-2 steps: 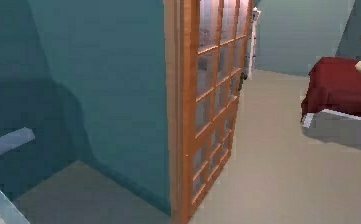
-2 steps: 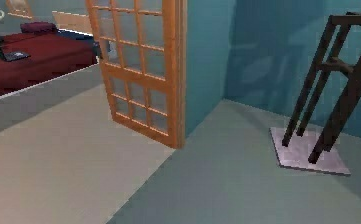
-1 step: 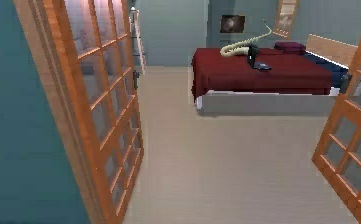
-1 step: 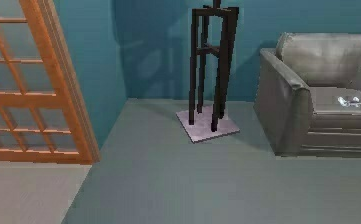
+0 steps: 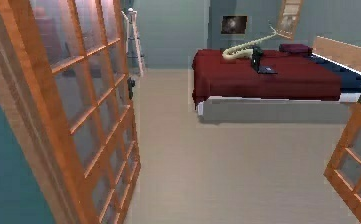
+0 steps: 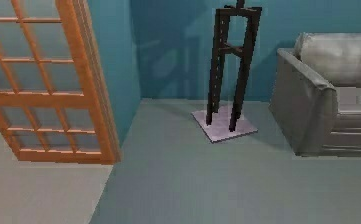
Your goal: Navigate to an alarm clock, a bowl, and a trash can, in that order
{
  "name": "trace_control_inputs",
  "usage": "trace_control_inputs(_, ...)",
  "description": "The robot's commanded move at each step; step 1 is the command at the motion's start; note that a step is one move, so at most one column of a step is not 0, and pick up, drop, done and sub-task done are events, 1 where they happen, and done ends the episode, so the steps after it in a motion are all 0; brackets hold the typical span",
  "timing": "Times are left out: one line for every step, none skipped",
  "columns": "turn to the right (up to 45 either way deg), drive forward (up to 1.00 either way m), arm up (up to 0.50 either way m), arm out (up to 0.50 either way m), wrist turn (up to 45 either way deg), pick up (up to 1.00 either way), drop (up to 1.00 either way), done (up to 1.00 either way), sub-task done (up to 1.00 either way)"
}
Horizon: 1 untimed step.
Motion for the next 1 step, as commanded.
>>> trace_control_inputs(45.0, 0.00, 0.00, 0.00, 0.0, 0.00, 0.00, 0.00, 0.00)
